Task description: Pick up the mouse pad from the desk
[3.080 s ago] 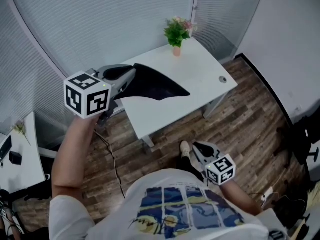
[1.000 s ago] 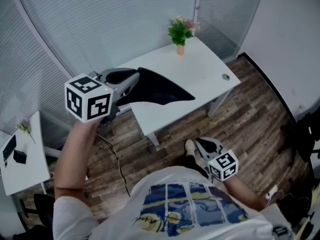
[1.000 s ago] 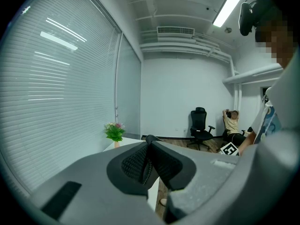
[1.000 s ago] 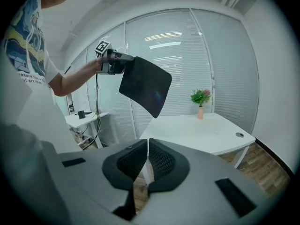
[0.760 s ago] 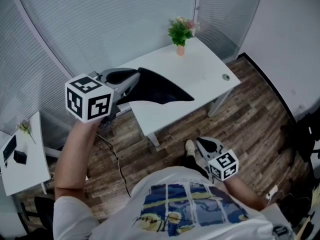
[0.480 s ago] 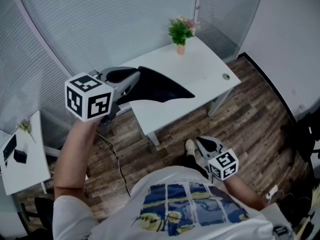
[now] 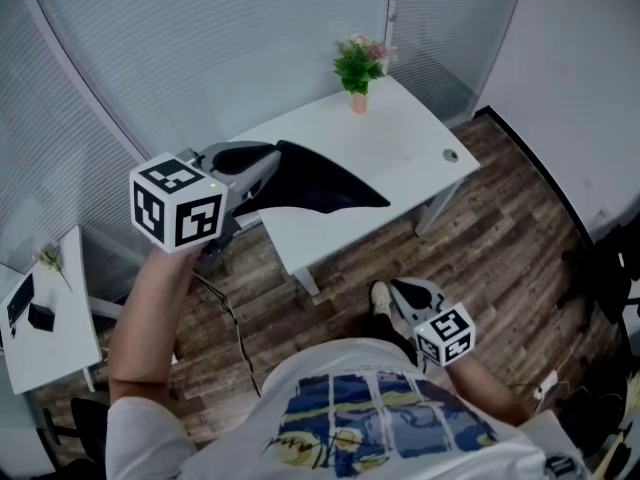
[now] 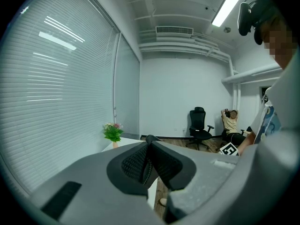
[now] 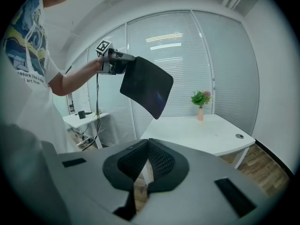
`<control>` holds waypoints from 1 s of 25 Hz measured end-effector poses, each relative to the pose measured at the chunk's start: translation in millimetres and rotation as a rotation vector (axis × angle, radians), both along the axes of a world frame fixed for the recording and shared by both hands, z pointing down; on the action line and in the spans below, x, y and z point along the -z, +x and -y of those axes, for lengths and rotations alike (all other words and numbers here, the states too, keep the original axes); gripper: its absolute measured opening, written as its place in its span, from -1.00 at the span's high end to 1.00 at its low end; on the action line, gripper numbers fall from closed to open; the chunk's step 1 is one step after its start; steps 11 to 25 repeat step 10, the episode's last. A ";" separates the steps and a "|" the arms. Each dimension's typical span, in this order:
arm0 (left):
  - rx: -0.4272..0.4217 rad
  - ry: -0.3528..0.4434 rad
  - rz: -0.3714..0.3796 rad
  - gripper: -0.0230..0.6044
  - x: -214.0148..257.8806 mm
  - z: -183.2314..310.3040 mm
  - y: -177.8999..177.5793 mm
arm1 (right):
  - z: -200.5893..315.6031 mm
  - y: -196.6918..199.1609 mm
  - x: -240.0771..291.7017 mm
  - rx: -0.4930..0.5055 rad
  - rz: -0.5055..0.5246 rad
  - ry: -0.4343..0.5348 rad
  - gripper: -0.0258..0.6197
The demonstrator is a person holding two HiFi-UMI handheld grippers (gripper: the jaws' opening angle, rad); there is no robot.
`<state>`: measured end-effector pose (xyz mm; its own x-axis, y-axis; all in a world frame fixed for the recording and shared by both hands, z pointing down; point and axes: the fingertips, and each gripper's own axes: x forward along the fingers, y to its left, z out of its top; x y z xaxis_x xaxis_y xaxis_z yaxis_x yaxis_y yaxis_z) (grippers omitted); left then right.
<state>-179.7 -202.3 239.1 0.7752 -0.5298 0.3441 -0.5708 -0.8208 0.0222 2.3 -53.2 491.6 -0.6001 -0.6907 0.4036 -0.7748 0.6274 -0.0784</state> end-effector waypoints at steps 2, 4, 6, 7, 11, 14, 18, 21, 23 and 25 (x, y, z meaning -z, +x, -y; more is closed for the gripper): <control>-0.001 -0.003 0.002 0.85 -1.2 -2.1 1.6 | -1.1 -0.3 -0.2 0.002 0.003 0.000 0.92; -0.002 -0.009 0.005 0.85 -3.6 -4.0 3.0 | -3.1 -0.4 -0.4 0.003 0.005 -0.003 0.92; 0.000 -0.011 0.005 0.85 -4.3 -4.0 4.5 | -1.8 1.0 -0.4 0.003 0.008 -0.001 0.92; 0.000 -0.010 0.004 0.85 -4.0 -3.3 5.9 | -0.4 2.3 -0.3 0.003 0.008 0.001 0.92; 0.003 -0.010 0.000 0.85 -4.2 -1.4 9.7 | 2.8 6.2 -1.8 0.001 0.005 -0.001 0.92; 0.003 -0.010 0.000 0.85 -4.2 -1.4 9.7 | 2.8 6.2 -1.8 0.001 0.005 -0.001 0.92; 0.003 -0.010 0.000 0.85 -4.2 -1.4 9.7 | 2.8 6.2 -1.8 0.001 0.005 -0.001 0.92; 0.003 -0.010 0.000 0.85 -4.2 -1.4 9.7 | 2.8 6.2 -1.8 0.001 0.005 -0.001 0.92; 0.003 -0.010 0.000 0.85 -4.2 -1.4 9.7 | 2.8 6.2 -1.8 0.001 0.005 -0.001 0.92; 0.003 -0.010 0.000 0.85 -4.2 -1.4 9.7 | 2.8 6.2 -1.8 0.001 0.005 -0.001 0.92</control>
